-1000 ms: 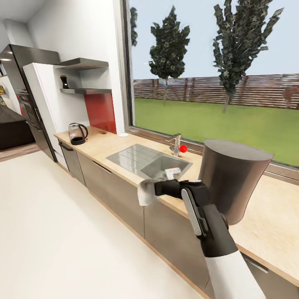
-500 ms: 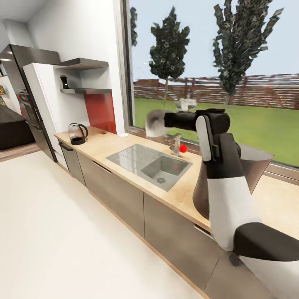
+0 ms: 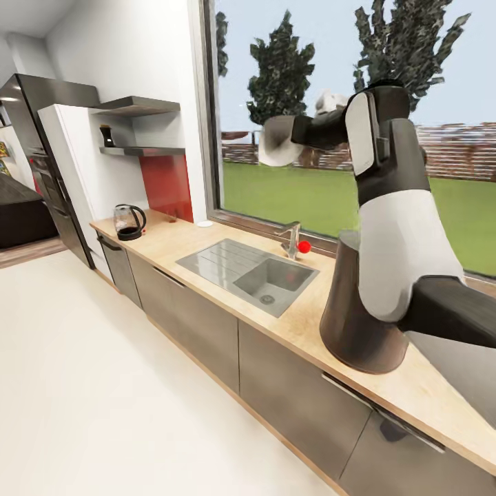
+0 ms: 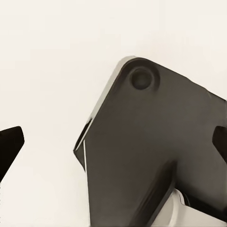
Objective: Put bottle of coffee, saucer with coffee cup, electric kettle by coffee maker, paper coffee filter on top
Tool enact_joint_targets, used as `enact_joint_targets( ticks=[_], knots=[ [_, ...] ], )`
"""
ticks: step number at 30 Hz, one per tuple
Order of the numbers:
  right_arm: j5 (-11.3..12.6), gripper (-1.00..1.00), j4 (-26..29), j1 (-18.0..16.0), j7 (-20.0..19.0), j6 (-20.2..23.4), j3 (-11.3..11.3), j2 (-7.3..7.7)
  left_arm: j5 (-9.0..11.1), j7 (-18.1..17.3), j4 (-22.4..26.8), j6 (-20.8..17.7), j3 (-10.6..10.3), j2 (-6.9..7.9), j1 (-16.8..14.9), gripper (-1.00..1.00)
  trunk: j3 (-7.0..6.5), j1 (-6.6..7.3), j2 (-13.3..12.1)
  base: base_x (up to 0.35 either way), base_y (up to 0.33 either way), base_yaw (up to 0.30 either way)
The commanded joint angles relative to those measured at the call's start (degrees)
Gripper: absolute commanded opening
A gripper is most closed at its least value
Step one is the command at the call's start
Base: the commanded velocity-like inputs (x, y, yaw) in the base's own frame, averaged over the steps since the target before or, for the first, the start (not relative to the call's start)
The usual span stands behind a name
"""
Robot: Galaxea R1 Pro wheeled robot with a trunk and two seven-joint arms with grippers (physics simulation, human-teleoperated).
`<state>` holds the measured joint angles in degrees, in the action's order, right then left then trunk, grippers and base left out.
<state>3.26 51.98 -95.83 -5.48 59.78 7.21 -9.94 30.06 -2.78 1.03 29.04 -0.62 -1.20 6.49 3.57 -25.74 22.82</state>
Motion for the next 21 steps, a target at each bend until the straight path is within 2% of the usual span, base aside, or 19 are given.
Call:
enact_joint_targets(
  ticks=[1, 2, 5, 6, 7, 8, 10, 15, 16, 17, 18, 20, 21],
  knots=[
    [0.2, -1.0, -1.7, -2.0, 0.3, 0.2, 0.8, -0.06, 0.5, -0.3, 0.1, 0.1, -0.1, 0.08, 0.0, 1.0, 0.13, -0.04, 0.1, 0.0, 0.0, 0.0],
    [0.2, -1.0, -3.6, -3.9, 0.5, 0.2, 1.3, 0.09, 0.5, -0.3, 0.0, 0.1, -0.1, 0.27, 0.0, 1.0, 0.13, -0.04, 0.1, 0.0, 0.0, 0.0],
    [0.2, -1.0, -11.6, -10.0, 0.7, 0.2, 3.9, 3.77, 0.5, -0.3, 0.0, 0.1, -0.1, 0.63, 0.0, 1.0, 0.13, -0.04, 0.1, 0.0, 0.0, 0.0],
    [0.2, -1.0, -13.1, -10.9, 0.7, 0.2, 4.4, 4.53, 0.5, -0.3, 0.0, 0.1, -0.1, 0.65, 0.0, 1.0, 0.13, -0.04, 0.1, 0.0, 0.0, 0.0],
    [0.2, -1.0, -18.8, -14.3, 0.8, 0.2, 5.8, 7.6, 0.5, -0.3, 0.0, 0.1, -0.2, 0.67, 0.0, 1.0, 0.13, -0.04, 0.1, 0.0, 0.0, 0.0],
    [0.2, -1.0, -20.0, -15.0, 0.8, 0.2, 6.0, 8.29, 0.5, -0.3, 0.0, 0.1, -0.2, 0.67, 0.0, 1.0, 0.13, -0.04, 0.1, 0.0, 0.0, 0.0],
    [0.3, -1.0, -23.5, -17.2, 0.9, 0.2, 6.5, 10.81, 0.5, -0.3, 0.0, 0.1, -0.2, 0.67, 0.0, 1.0, 0.13, -0.04, 0.1, 0.0, 0.0, 0.0],
    [0.3, -1.0, -26.5, -20.2, 1.9, 0.2, 6.8, 15.94, 0.5, -0.3, -0.4, 0.1, -0.2, 0.67, 0.0, 1.0, 0.13, -0.04, 0.1, 0.0, 0.0, 0.0],
    [0.4, -1.0, -27.2, -20.6, 2.1, 0.2, 7.0, 17.14, 0.5, -0.3, -0.5, 0.1, -0.2, 0.67, 0.0, 1.0, 0.13, -0.04, 0.1, 0.0, 0.0, 0.0],
    [0.4, -1.0, -28.6, -21.0, 2.3, 0.2, 7.7, 19.05, 0.5, -0.3, -0.6, 0.1, -0.2, 0.62, 0.0, 1.0, 0.13, -0.04, 0.1, 0.0, 0.0, 0.0],
    [0.5, -1.0, -30.1, -21.3, 2.4, 0.2, 10.4, 21.48, 0.6, -0.3, -0.6, -0.1, -0.2, 0.5, 0.0, 1.0, 0.13, -0.04, 0.1, 0.0, 0.0, 0.0],
    [0.5, -1.0, -31.9, -21.4, 2.8, 0.2, 14.8, 24.59, 0.6, -0.3, -0.7, -0.1, -0.2, 0.24, 0.0, 1.0, 0.13, -0.04, 0.1, 0.0, 0.0, 0.0],
    [0.5, -1.0, -33.7, -21.5, 3.7, 0.2, 18.5, 26.7, 0.6, -0.3, -0.7, -0.2, -0.2, 0.11, 0.0, 1.0, 0.13, -0.04, 0.1, 0.0, 0.0, 0.0]
  ],
)
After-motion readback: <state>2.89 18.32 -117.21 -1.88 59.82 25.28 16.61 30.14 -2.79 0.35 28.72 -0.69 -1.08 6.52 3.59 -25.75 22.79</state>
